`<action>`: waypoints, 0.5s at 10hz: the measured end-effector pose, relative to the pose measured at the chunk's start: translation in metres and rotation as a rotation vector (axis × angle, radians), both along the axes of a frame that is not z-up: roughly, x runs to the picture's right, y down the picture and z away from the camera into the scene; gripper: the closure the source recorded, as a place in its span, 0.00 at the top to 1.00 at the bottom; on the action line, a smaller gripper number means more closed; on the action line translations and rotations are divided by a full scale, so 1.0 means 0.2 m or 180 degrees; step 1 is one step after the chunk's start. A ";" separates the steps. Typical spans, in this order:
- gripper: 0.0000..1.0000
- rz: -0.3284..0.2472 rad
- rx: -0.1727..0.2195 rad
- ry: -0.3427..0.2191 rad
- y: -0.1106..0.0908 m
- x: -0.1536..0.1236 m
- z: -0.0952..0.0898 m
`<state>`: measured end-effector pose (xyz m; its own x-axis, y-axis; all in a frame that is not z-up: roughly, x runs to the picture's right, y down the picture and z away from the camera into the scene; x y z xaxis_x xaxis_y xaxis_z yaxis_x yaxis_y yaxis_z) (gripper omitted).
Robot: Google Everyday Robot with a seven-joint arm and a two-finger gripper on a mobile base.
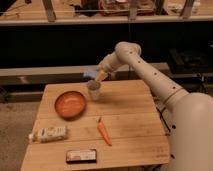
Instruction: Place the white sponge in the ceramic cup
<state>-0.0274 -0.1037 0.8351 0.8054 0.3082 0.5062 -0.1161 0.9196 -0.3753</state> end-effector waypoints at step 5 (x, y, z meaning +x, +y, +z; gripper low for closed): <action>0.00 -0.0026 0.0011 -0.0017 0.00 0.01 0.03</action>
